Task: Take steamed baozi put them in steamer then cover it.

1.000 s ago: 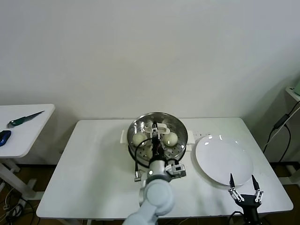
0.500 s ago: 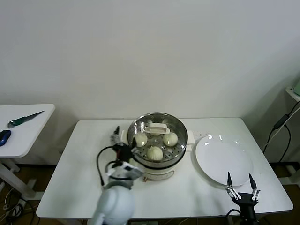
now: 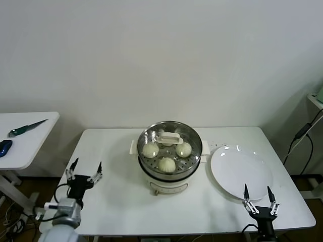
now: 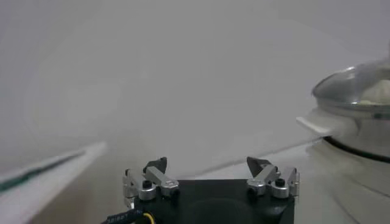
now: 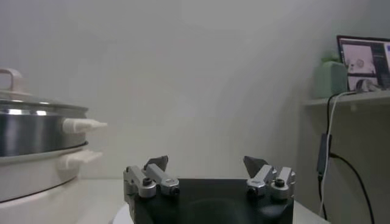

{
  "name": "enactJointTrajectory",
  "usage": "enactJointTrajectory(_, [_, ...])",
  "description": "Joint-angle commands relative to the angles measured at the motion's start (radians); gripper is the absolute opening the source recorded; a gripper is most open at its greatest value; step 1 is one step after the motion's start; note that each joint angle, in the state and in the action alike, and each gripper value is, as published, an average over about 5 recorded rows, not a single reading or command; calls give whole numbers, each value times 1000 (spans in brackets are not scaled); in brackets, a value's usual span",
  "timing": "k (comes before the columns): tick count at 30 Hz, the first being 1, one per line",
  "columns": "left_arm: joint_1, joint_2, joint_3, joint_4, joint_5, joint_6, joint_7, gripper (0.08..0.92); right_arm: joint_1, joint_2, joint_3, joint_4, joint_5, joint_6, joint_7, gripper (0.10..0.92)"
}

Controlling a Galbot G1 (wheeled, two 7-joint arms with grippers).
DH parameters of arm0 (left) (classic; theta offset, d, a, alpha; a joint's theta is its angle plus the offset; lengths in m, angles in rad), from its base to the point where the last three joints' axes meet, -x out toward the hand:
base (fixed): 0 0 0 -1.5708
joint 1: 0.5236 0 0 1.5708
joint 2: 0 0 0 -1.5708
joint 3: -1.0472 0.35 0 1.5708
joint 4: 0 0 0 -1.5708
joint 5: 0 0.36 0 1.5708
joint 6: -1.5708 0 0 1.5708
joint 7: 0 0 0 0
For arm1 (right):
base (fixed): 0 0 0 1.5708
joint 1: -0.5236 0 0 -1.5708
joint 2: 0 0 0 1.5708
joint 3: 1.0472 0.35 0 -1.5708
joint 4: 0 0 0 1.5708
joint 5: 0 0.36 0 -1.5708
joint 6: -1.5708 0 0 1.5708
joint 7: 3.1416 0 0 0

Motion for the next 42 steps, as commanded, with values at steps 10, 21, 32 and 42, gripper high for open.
enactJointTrajectory(10, [114,-33,-32,186,-220,-331,2,823,1,-2,-18,-6,20,4,4,823])
enactJointTrajectory(21, [120,-78,27,185,-165,-349,3,823,-6,-4,-18,-6,20,5,4,823])
enactJointTrajectory(32, [123,-80,33,165,-168,-350,3,823,-14,-8,-16,9,27,-1,23,823])
enactJointTrajectory(42, [124,-81,29,142,-176,-346,2,823,-19,-8,-14,12,31,0,25,823])
